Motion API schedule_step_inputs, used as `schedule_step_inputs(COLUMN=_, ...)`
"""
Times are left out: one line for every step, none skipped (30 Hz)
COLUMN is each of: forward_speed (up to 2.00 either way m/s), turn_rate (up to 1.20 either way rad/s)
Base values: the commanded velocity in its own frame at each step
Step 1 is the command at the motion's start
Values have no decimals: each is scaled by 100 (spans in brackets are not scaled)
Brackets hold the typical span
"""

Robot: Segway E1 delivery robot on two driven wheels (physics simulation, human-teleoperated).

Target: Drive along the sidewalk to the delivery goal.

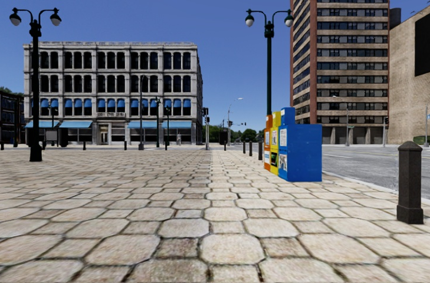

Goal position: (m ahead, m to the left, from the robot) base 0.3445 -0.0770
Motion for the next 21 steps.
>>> schedule_step_inputs(forward_speed=48, turn_rate=0)
schedule_step_inputs(forward_speed=28, turn_rate=0)
schedule_step_inputs(forward_speed=0, turn_rate=0)
schedule_step_inputs(forward_speed=0, turn_rate=0)
schedule_step_inputs(forward_speed=0, turn_rate=0)
schedule_step_inputs(forward_speed=0, turn_rate=0)
schedule_step_inputs(forward_speed=0, turn_rate=0)
schedule_step_inputs(forward_speed=0, turn_rate=0)
schedule_step_inputs(forward_speed=0, turn_rate=0)
schedule_step_inputs(forward_speed=0, turn_rate=0)
schedule_step_inputs(forward_speed=0, turn_rate=0)
schedule_step_inputs(forward_speed=0, turn_rate=0)
schedule_step_inputs(forward_speed=0, turn_rate=0)
schedule_step_inputs(forward_speed=0, turn_rate=0)
schedule_step_inputs(forward_speed=0, turn_rate=0)
schedule_step_inputs(forward_speed=0, turn_rate=0)
schedule_step_inputs(forward_speed=0, turn_rate=0)
schedule_step_inputs(forward_speed=0, turn_rate=0)
schedule_step_inputs(forward_speed=0, turn_rate=0)
schedule_step_inputs(forward_speed=0, turn_rate=0)
schedule_step_inputs(forward_speed=0, turn_rate=0)
